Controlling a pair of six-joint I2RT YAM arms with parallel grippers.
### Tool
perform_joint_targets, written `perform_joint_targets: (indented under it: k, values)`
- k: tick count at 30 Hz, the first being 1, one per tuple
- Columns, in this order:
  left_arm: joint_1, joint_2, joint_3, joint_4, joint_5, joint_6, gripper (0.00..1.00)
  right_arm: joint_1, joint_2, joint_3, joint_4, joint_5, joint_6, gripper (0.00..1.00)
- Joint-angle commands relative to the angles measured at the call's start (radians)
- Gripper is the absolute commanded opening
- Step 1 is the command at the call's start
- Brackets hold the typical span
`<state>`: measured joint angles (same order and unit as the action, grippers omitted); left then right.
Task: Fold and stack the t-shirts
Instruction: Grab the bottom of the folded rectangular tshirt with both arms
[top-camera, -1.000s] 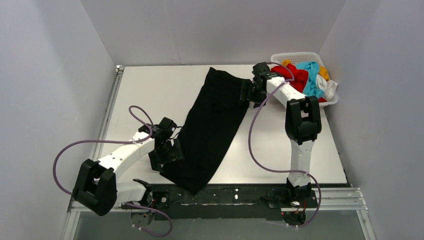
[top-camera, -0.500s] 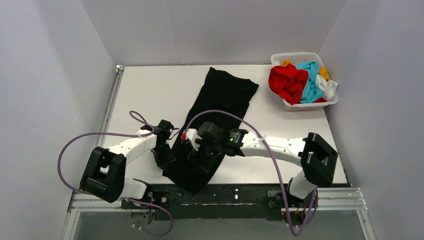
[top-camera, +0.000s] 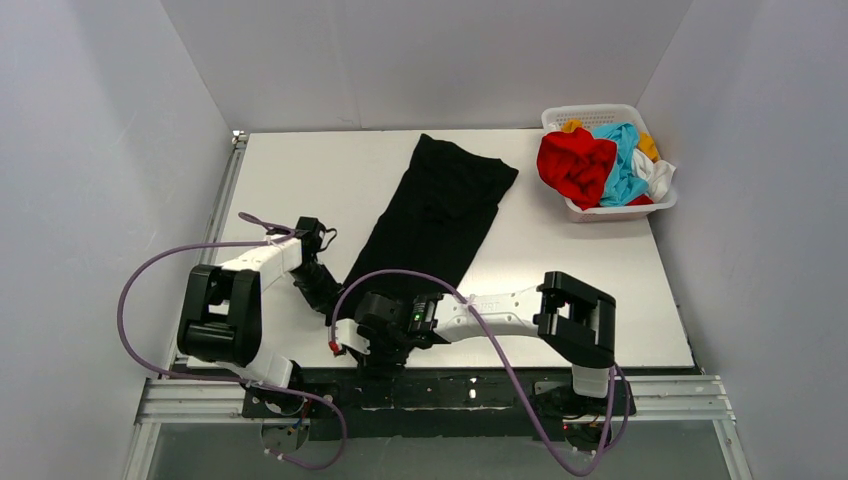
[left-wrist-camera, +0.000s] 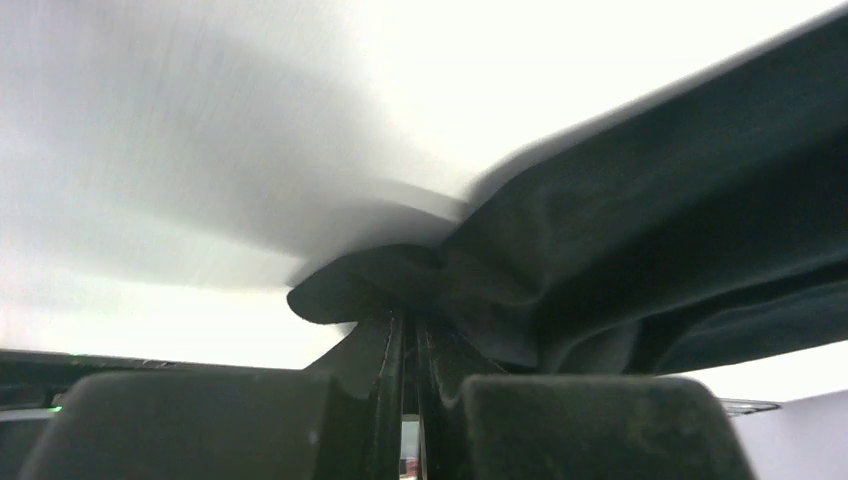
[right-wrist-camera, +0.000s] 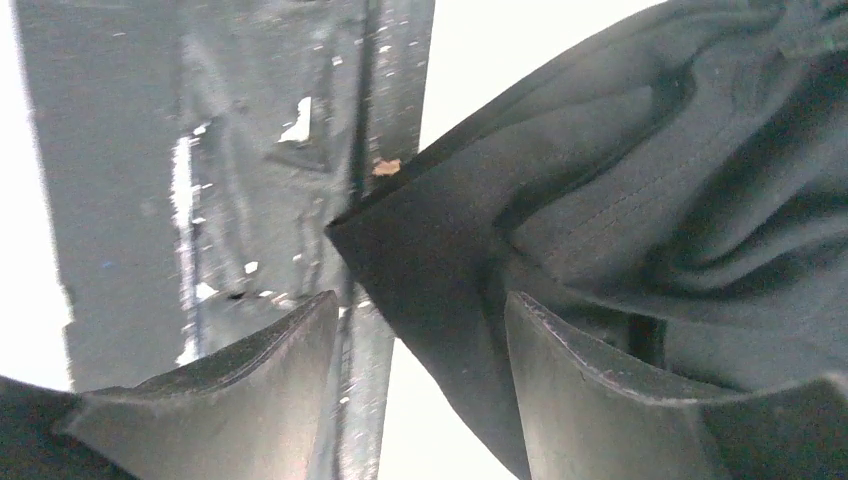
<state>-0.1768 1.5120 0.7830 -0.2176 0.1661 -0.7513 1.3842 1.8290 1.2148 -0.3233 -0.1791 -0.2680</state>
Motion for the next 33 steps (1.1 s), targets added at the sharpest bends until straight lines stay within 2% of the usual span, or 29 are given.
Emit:
perform_joint_targets:
  k: [1, 6, 13, 19, 24, 27, 30, 32, 33]
  values:
    - [0.049, 0.087, 0.087, -0.06, 0.087, 0.009, 0.0, 0.001, 0.054, 0.067, 0.059, 0.105, -0.099, 0.7]
    - [0.075, 0.104, 0.114, -0.09, 0.103, 0.012, 0.0, 0.009, 0.088, 0.074, 0.109, 0.114, -0.145, 0.71]
    - [0.08, 0.039, 0.078, -0.161, 0.031, 0.01, 0.0, 0.022, 0.094, 0.057, 0.215, 0.223, -0.167, 0.71]
    - [0.094, 0.005, 0.094, -0.228, 0.035, 0.013, 0.0, 0.023, 0.076, 0.018, 0.293, 0.212, -0.183, 0.71]
    - [0.096, 0.015, 0.103, -0.249, 0.089, 0.0, 0.0, 0.023, 0.138, 0.051, 0.266, 0.186, -0.197, 0.69]
    - [0.096, 0.014, 0.111, -0.283, 0.064, -0.013, 0.0, 0.022, 0.152, 0.07, 0.227, 0.161, -0.197, 0.58]
    - [0.097, -0.018, 0.125, -0.342, -0.009, -0.034, 0.0, 0.022, 0.131, 0.054, 0.195, 0.091, -0.195, 0.42]
    - [0.098, -0.051, 0.124, -0.377, -0.042, -0.054, 0.0, 0.022, 0.11, 0.058, 0.151, 0.063, -0.189, 0.15]
    - [0.098, -0.074, 0.119, -0.395, -0.06, -0.063, 0.0, 0.022, 0.092, 0.053, 0.136, 0.054, -0.178, 0.06]
